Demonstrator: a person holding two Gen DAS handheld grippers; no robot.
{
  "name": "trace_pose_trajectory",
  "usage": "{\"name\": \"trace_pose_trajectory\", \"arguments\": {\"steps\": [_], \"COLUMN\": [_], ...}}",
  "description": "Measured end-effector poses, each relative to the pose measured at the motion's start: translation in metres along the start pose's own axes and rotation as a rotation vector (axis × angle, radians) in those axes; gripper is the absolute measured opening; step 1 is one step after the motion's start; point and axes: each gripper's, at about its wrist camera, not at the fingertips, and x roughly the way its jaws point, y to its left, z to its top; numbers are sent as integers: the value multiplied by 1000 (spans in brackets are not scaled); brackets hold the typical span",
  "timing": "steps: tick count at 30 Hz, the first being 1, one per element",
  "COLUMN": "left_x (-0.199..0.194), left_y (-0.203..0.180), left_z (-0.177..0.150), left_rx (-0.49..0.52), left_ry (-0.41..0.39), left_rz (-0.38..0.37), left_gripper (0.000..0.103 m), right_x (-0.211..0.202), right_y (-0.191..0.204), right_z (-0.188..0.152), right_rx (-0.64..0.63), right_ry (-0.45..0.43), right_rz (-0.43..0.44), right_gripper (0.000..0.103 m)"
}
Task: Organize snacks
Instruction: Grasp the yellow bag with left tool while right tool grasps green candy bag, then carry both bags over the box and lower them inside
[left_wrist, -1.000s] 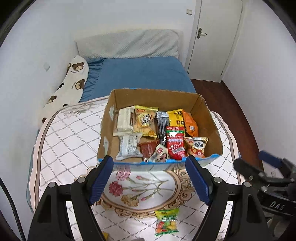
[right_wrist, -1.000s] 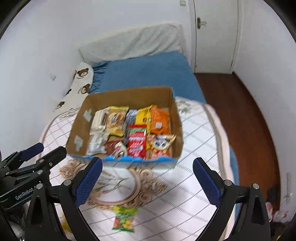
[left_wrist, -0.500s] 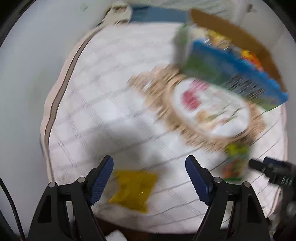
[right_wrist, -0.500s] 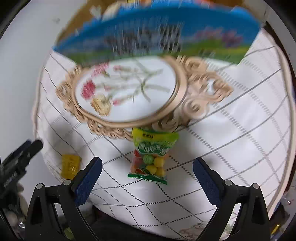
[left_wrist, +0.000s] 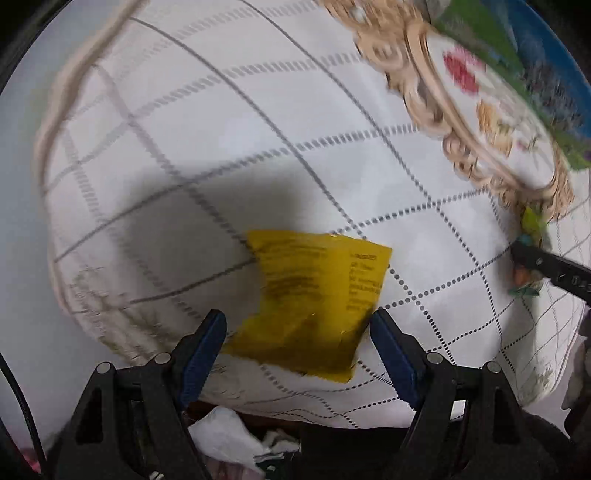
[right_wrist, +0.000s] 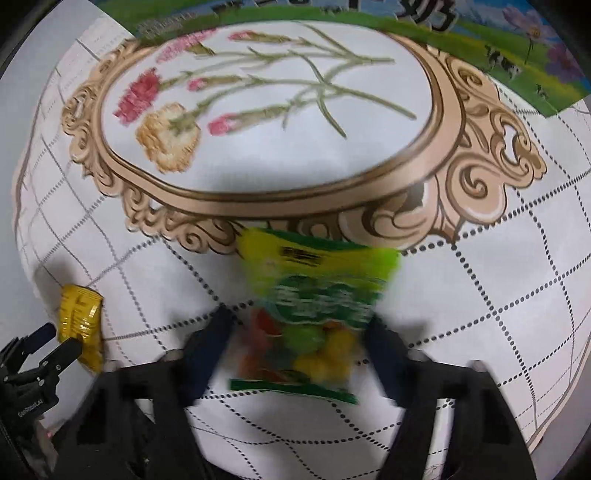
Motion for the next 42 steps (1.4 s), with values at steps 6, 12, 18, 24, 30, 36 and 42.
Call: {"name": "trace_pose_trajectory", "arguments": {"steps": [6,12,18,24,30,36,42], "left_x": [18,9,3,11,15,20,-9], "left_y": [-25,-60,-120,-152,-166,-182,-179], "left_z": [9,19,33,50,33,24,20], "left_rx": [59,82,136,188,202,194,176], "left_ry": [9,-13,-34,-19,-25,-56,-73], "left_rz": [4,-47,-82,-42,-19,-6,-55], "left_gripper": [54,50,50,51,52,47,46], "right_x": [-7,-13,-17,-17,-7,4,-12], "right_y": [-13,-42,-69,-74,-61,-39,-40], "right_z": [-8,-23,-34,-36,-29,-47,-58], "right_rx": [9,50,89,128,145,82,85], "right_ry": [-11,-15,-22,-18,-18,-62,-83], "right_rz": [3,-22,-50,-47,-47,-103,-57], "right_gripper": [57,57,56,57,68,56,52]}}
